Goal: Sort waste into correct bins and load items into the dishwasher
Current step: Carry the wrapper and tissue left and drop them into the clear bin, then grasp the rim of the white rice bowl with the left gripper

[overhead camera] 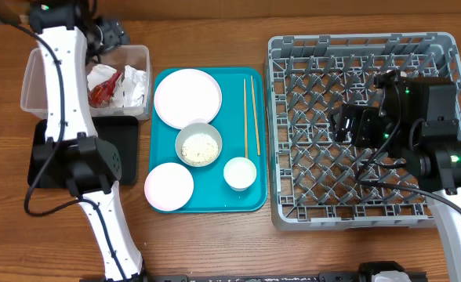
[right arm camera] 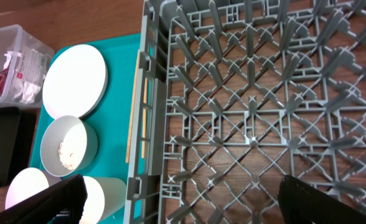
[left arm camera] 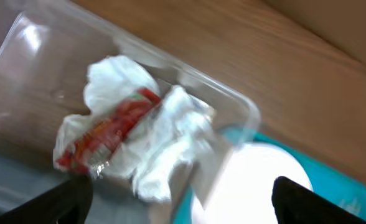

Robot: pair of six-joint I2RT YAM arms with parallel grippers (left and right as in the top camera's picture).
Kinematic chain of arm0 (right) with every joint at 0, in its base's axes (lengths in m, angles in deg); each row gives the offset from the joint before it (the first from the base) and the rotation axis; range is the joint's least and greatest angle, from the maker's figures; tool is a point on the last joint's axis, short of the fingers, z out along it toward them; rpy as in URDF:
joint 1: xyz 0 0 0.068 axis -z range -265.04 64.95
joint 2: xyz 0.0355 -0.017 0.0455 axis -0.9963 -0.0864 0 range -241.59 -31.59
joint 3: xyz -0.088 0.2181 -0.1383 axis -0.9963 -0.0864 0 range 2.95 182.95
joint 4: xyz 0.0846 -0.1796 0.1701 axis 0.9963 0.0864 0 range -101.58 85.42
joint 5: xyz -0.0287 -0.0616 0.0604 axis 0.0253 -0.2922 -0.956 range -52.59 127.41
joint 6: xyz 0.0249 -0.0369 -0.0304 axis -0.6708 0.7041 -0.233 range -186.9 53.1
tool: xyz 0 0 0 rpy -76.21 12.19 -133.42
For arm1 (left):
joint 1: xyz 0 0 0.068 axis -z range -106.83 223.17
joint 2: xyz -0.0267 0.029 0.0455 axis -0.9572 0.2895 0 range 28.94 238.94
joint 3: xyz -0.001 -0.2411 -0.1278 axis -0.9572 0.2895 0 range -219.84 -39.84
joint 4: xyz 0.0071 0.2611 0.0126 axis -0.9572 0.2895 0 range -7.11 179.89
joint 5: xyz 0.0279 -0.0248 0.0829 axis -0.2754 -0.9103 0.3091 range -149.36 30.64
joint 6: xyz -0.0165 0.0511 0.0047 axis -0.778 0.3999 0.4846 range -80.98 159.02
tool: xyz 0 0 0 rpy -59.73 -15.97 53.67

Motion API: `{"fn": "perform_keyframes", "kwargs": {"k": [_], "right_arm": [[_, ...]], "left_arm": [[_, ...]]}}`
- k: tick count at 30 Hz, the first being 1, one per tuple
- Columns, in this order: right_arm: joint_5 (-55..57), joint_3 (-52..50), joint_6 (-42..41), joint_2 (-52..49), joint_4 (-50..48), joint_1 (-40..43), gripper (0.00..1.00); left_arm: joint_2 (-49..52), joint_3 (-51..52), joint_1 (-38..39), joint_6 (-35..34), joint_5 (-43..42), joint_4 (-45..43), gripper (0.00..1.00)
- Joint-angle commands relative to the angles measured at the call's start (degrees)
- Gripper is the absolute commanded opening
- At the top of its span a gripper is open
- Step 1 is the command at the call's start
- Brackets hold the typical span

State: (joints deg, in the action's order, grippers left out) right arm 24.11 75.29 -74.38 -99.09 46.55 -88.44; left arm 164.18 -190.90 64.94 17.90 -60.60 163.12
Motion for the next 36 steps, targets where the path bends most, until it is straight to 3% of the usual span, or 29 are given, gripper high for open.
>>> {"fn": "perform_keyframes", "kwargs": {"k": [1,6,14,22,27,33,36], "right_arm": [[-0.4,1.1,0.0,0.1,-0.1,0.2,1.0],[-1.0,1.1,0.0,0.1,0.3,0.2,1.0],[-1.0,1.1,-0.6,0.1,0.6,0.2,1.0],[-1.0,1.1,-1.3,0.1,1.4,0.2,1.0],[-1.0,1.1,-1.3,0.1,1.9,0.2,1.0],[-1.0,1.1,-1.3,0.1,1.8,0.2,1.0],[-1.0,1.1,-1.3,0.1,1.8,0.2,1.0]], "left_arm": [[-1.8,-12.2,1.0,11.6,-9.3,6.6,0.93],[-3.0,-22.1,2.3,14.0,-9.3,16.6,0.93],[-8.0,-19.6,6.8,15.3,-14.7,16.6,0.91],[-14.9,-1.9,15.1,13.5,-10.5,16.6,0.82],[-15.3,9.5,19.3,10.8,-7.4,16.2,0.83],[-15.3,18.4,23.1,8.6,-5.4,12.4,0.83],[-15.0,22.3,25.4,8.3,-5.3,9.0,0.78]]}}
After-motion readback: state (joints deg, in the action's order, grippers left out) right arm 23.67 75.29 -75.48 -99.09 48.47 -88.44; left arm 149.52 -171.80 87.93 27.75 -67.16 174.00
